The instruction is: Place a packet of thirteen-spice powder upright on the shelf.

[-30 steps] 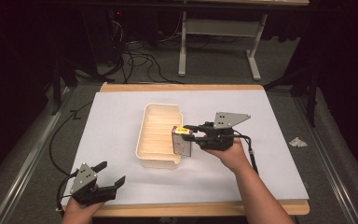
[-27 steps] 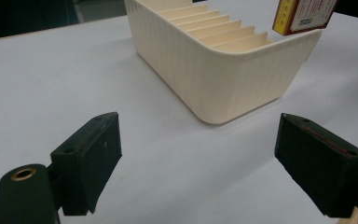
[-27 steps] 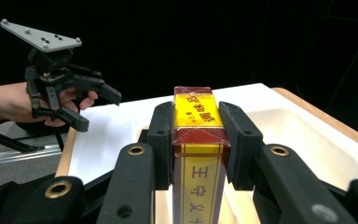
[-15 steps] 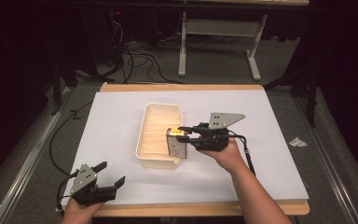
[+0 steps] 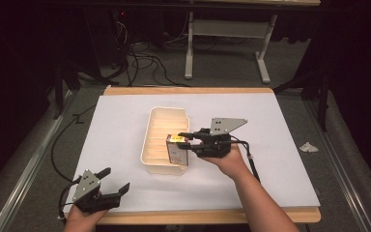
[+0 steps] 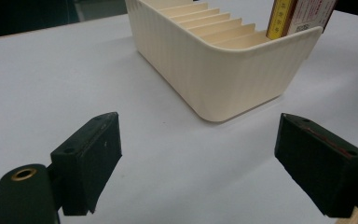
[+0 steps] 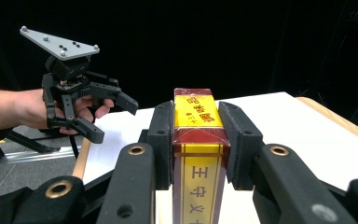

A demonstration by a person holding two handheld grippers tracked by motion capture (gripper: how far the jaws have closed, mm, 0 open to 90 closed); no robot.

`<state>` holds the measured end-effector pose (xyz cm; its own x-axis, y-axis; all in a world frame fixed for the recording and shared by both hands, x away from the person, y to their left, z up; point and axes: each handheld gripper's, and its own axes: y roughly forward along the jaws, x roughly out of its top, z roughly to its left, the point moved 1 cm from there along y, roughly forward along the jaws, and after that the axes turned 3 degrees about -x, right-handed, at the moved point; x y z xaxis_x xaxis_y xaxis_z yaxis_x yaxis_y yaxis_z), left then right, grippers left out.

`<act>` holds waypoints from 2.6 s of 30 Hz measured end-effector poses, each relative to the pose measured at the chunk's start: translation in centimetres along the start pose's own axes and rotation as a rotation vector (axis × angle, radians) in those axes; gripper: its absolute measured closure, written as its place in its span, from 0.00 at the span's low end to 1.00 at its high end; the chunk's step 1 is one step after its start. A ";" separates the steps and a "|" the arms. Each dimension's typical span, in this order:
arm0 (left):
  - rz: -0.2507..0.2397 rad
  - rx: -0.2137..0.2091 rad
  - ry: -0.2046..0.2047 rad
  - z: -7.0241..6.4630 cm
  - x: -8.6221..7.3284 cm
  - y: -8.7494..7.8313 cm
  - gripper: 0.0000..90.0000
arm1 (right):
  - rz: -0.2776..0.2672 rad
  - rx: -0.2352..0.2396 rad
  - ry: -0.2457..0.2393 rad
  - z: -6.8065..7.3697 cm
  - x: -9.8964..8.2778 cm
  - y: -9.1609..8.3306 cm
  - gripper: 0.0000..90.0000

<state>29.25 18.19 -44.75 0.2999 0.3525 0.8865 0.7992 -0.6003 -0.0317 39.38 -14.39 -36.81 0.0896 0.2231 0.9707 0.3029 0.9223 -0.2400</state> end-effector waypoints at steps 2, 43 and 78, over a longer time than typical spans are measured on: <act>-0.001 0.000 -0.002 0.0 0.0 0.0 0.17 | 0.001 0.003 -0.002 0.1 0.0 0.2 0.76; 0.017 0.000 0.005 0.0 -0.2 -0.2 0.17 | 0.032 0.033 -0.005 0.7 -0.9 3.6 0.76; 0.040 -0.003 0.019 0.0 -0.5 0.0 0.17 | 0.112 0.018 -0.006 0.7 -3.5 5.1 0.76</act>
<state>29.05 18.02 -45.20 0.3217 0.3142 0.8932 0.7852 -0.6157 -0.0662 39.93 -10.28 -41.40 0.1165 0.3273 0.9377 0.2744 0.8968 -0.3471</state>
